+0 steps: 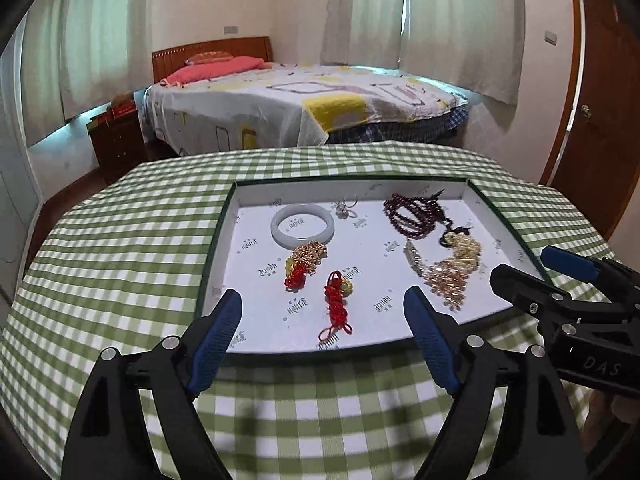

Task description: Organize jewelry

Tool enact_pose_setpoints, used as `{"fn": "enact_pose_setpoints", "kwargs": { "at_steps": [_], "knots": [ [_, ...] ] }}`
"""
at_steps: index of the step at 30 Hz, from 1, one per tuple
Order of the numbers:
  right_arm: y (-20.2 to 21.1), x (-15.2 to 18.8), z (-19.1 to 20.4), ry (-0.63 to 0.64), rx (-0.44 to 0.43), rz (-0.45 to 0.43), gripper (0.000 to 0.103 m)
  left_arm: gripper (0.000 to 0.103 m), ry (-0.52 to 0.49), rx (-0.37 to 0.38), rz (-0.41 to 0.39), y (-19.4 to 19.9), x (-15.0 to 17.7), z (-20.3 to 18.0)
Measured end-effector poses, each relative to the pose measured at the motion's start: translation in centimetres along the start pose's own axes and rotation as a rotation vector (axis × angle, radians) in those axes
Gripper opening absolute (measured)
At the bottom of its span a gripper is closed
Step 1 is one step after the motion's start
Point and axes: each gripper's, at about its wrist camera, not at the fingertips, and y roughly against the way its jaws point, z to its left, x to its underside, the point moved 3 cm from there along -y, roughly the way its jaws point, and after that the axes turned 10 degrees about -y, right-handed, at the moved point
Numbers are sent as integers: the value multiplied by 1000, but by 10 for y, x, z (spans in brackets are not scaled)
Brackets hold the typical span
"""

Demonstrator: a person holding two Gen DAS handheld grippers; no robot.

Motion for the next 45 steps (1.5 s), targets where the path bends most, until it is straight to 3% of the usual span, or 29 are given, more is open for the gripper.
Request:
{"fn": "enact_pose_setpoints", "kwargs": {
  "at_steps": [29, 38, 45],
  "knots": [
    [198, 17, 18, 38, -16, -217, 94, 84, 46, -96, -211, 194, 7, 1],
    [244, 22, 19, 43, -22, -306, 94, 84, 64, -122, -280, 228, 7, 4],
    [256, 23, 23, 48, -35, -335, 94, 85, 65, -136, -298, 238, 9, 6]
  ]
}}
